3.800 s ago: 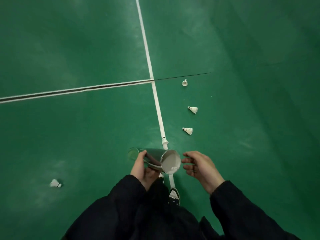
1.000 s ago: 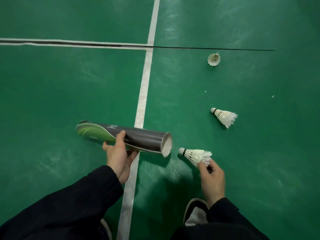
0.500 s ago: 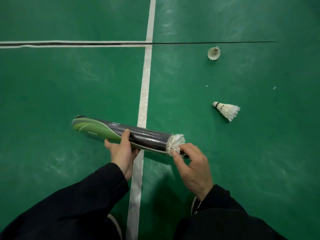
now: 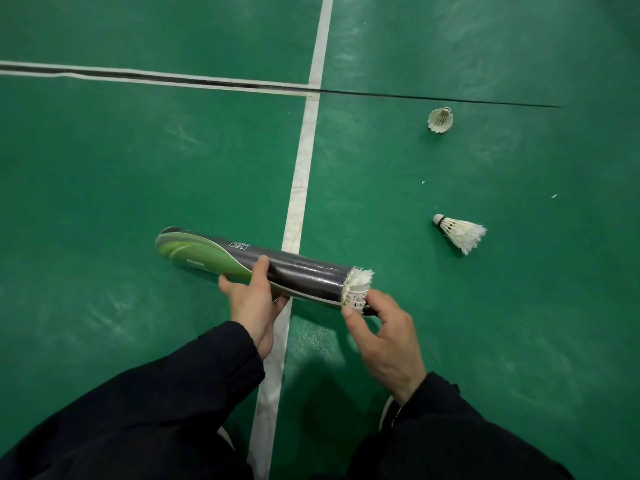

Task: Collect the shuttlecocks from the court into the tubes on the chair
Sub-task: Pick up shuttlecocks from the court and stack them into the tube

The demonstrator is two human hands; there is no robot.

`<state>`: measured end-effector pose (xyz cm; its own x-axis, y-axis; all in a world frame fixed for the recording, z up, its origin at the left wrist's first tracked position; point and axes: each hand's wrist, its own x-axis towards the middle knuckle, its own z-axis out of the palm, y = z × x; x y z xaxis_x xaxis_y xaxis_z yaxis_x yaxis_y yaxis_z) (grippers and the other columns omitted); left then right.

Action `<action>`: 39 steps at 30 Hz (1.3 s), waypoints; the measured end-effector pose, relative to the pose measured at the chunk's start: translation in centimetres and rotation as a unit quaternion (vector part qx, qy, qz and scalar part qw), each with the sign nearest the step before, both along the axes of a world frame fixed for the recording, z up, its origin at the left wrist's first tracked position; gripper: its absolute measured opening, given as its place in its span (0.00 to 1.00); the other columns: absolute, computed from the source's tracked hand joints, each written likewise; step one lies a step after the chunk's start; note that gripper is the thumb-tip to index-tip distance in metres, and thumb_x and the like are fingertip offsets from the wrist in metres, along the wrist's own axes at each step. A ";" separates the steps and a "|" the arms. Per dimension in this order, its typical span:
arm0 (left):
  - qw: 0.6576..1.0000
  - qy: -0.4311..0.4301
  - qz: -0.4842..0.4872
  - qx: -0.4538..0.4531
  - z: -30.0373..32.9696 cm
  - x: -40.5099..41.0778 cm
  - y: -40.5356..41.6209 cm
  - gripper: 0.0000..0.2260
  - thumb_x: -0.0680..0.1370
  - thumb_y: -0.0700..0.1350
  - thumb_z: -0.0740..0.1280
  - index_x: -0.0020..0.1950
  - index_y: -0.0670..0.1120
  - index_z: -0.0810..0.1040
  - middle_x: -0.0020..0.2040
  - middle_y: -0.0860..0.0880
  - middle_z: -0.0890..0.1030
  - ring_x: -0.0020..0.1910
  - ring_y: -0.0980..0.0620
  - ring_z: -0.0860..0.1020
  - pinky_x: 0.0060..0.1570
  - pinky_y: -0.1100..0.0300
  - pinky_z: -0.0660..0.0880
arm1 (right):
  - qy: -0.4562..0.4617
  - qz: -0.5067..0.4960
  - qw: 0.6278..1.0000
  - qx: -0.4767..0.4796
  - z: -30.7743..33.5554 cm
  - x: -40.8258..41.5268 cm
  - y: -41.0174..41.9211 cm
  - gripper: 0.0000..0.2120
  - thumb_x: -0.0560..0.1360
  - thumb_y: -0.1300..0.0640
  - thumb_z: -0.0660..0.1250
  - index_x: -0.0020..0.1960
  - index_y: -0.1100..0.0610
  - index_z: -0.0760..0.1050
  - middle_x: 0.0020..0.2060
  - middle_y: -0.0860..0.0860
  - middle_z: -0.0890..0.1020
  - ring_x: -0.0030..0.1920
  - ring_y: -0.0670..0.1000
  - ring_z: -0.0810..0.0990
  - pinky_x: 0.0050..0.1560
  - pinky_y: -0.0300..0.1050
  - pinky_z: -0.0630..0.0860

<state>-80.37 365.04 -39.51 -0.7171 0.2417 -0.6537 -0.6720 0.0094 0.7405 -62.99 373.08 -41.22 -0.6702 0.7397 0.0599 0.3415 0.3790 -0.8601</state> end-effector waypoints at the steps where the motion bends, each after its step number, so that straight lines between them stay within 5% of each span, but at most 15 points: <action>1: 1.000 0.001 0.003 0.001 0.0 0.0 0.0 0.40 0.83 0.47 0.67 0.83 0.54 0.41 0.54 0.43 0.80 0.51 0.46 0.84 0.58 0.48 0.81 | -0.002 0.008 1.000 -0.005 0.1 0.0 0.0 0.17 0.78 0.45 0.62 0.43 0.58 0.75 0.38 0.51 0.78 0.41 0.51 0.75 0.42 0.51 0.75; 7: 1.000 0.004 -0.005 -0.005 0.0 -0.2 0.0 0.42 0.83 0.47 0.68 0.83 0.54 0.38 0.57 0.41 0.81 0.53 0.45 0.84 0.49 0.53 0.83 | -0.057 0.077 0.995 0.001 0.5 -0.3 0.4 0.08 0.78 0.44 0.60 0.45 0.47 0.71 0.42 0.39 0.77 0.48 0.42 0.73 0.49 0.39 0.71; 12: 1.000 0.012 -0.022 -0.004 0.5 0.0 0.3 0.43 0.82 0.47 0.68 0.83 0.57 0.38 0.60 0.40 0.81 0.57 0.44 0.84 0.48 0.54 0.84 | -0.108 0.084 0.988 0.067 0.5 -0.6 0.5 0.15 0.81 0.44 0.58 0.49 0.52 0.78 0.41 0.43 0.80 0.42 0.42 0.72 0.44 0.42 0.70; 17: 0.999 0.010 -0.045 0.000 0.4 0.5 0.4 0.41 0.83 0.47 0.68 0.83 0.57 0.39 0.58 0.41 0.82 0.56 0.45 0.84 0.53 0.52 0.83 | -0.073 0.135 0.977 -0.145 1.8 -1.2 1.1 0.11 0.83 0.49 0.62 0.62 0.48 0.78 0.32 0.49 0.81 0.31 0.50 0.79 0.33 0.47 0.77; 20: 0.998 0.015 -0.064 -0.007 0.5 1.0 0.7 0.40 0.82 0.49 0.68 0.83 0.57 0.42 0.62 0.41 0.80 0.58 0.45 0.83 0.58 0.49 0.81 | -0.096 0.176 0.943 -0.266 1.9 -1.8 1.1 0.22 0.81 0.52 0.67 0.72 0.40 0.65 0.23 0.48 0.77 0.25 0.48 0.77 0.27 0.43 0.75; 26: 0.999 0.016 -0.035 0.032 1.5 0.0 1.2 0.41 0.82 0.46 0.68 0.83 0.56 0.40 0.59 0.43 0.81 0.57 0.46 0.84 0.60 0.46 0.81 | 0.073 0.038 0.957 -0.279 2.0 -2.2 0.9 0.20 0.78 0.65 0.69 0.65 0.45 0.76 0.41 0.44 0.86 0.26 0.45 0.71 0.26 0.43 0.72; 30: 0.998 0.012 -0.051 0.029 1.1 0.9 1.6 0.40 0.82 0.46 0.68 0.83 0.56 0.42 0.59 0.42 0.82 0.56 0.46 0.85 0.63 0.45 0.79 | 0.010 0.108 0.961 -0.254 1.8 -1.7 1.6 0.23 0.80 0.64 0.66 0.70 0.45 0.72 0.35 0.43 0.83 0.25 0.44 0.74 0.28 0.42 0.75; 33: 0.995 0.020 -0.096 0.014 0.7 1.1 3.0 0.41 0.82 0.47 0.68 0.83 0.56 0.41 0.62 0.42 0.82 0.59 0.47 0.83 0.65 0.44 0.77 | -0.031 0.145 0.927 -0.344 2.3 -0.6 3.2 0.24 0.80 0.63 0.67 0.74 0.51 0.68 0.32 0.44 0.84 0.28 0.47 0.79 0.30 0.43 0.79; 36: 0.994 0.035 -0.103 0.019 0.9 1.0 5.8 0.42 0.82 0.47 0.69 0.83 0.57 0.41 0.60 0.44 0.82 0.60 0.46 0.82 0.65 0.44 0.77 | 0.057 0.053 0.903 -0.424 2.8 1.1 6.0 0.16 0.77 0.54 0.67 0.63 0.56 0.76 0.39 0.45 0.85 0.32 0.49 0.82 0.35 0.45 0.80; 39: 0.995 0.025 -0.084 0.041 1.2 1.4 8.3 0.41 0.82 0.44 0.68 0.84 0.56 0.42 0.55 0.45 0.84 0.58 0.47 0.83 0.64 0.45 0.77 | 0.118 -0.218 0.900 -0.357 0.5 3.4 11.6 0.07 0.80 0.55 0.68 0.53 0.58 0.79 0.46 0.56 0.84 0.35 0.49 0.79 0.39 0.46 0.79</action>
<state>-78.92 373.34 -38.32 -0.6933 0.4118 -0.5914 -0.6283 0.0565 0.7759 -59.64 384.67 -40.70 -0.3381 0.8353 -0.4335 0.0999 -0.4261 -0.8991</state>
